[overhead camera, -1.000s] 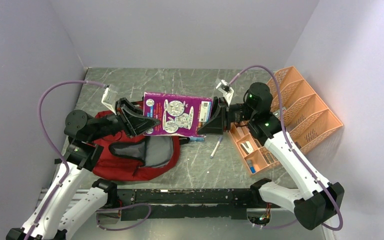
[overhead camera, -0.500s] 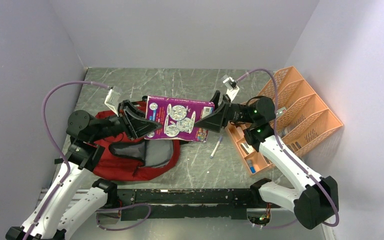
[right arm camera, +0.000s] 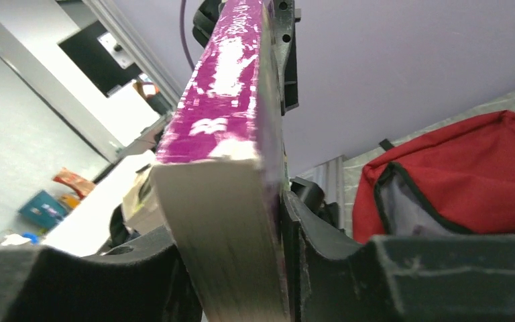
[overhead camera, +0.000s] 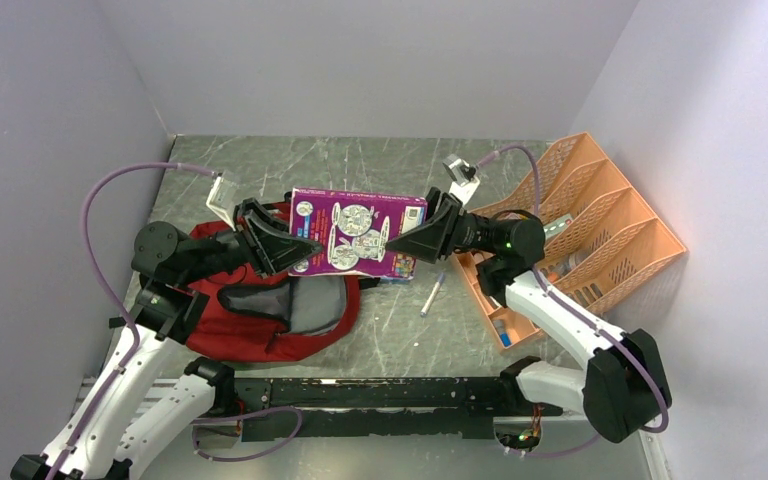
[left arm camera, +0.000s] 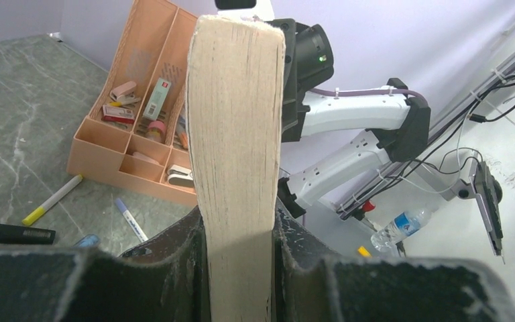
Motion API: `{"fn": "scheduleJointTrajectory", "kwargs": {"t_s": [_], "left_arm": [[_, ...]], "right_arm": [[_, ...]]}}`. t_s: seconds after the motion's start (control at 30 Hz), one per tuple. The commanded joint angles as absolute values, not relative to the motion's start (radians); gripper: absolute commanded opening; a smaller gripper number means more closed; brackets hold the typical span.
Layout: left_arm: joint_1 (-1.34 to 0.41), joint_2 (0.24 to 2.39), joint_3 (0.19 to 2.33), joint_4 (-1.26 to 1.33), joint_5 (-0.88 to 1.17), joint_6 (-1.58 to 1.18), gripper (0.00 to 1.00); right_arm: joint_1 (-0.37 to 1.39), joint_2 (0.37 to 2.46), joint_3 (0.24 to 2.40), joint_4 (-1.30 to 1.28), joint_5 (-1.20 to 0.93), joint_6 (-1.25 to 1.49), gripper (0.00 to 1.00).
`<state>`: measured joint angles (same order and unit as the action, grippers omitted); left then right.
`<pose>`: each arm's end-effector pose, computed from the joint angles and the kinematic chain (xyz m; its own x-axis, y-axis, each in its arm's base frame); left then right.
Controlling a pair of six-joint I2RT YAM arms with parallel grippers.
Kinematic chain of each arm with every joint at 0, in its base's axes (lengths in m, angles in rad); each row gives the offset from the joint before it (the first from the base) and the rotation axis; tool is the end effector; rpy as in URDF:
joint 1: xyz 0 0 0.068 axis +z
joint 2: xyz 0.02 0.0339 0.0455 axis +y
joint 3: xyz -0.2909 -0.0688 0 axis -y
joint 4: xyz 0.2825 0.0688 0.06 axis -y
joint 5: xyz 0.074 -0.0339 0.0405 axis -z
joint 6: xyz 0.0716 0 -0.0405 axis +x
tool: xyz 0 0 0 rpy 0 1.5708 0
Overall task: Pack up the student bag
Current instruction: Pick up the book from the center of the board.
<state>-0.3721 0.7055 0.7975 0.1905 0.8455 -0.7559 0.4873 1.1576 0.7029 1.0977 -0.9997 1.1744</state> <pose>0.1585 -0.1194 0.4217 -0.4357 -0.3184 -0.8419 0.8408 0.1900 -0.5070 0.2135 0.1813 0.3773 -0.5777 0.2582 -0.7743 -0.8161 -0.1963 0.5435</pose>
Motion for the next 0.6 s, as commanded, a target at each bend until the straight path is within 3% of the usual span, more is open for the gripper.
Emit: {"fn": "scheduleJointTrajectory", "kwargs": {"t_s": [0.0, 0.1, 0.17, 0.27, 0.4, 0.47, 0.57], "left_arm": [[-0.376, 0.692, 0.812, 0.257, 0.789, -0.762, 0.05], [-0.376, 0.695, 0.820, 0.172, 0.755, -0.698, 0.05], [-0.376, 0.711, 0.846, 0.013, 0.662, -0.600, 0.16], [-0.376, 0.757, 0.909, -0.221, 0.529, -0.480, 0.41], [-0.376, 0.776, 0.934, -0.373, 0.355, -0.417, 0.68], [-0.376, 0.767, 0.928, -0.415, 0.245, -0.412, 0.77], [-0.376, 0.775, 0.909, -0.473, 0.100, -0.390, 0.82]], "right_arm": [[0.507, 1.183, 0.691, 1.330, -0.977, 1.294, 0.33], [0.511, 1.205, 0.681, 1.385, -0.966, 1.329, 0.12], [0.503, 1.198, 0.677, 1.341, -0.960, 1.308, 0.00], [0.495, 1.122, 0.687, 1.034, -0.899, 1.126, 0.00], [0.497, 0.976, 0.788, 0.366, -0.577, 0.700, 0.00], [0.496, 0.936, 0.818, 0.163, -0.397, 0.615, 0.00], [0.497, 0.905, 0.832, -0.017, -0.226, 0.545, 0.00]]}}
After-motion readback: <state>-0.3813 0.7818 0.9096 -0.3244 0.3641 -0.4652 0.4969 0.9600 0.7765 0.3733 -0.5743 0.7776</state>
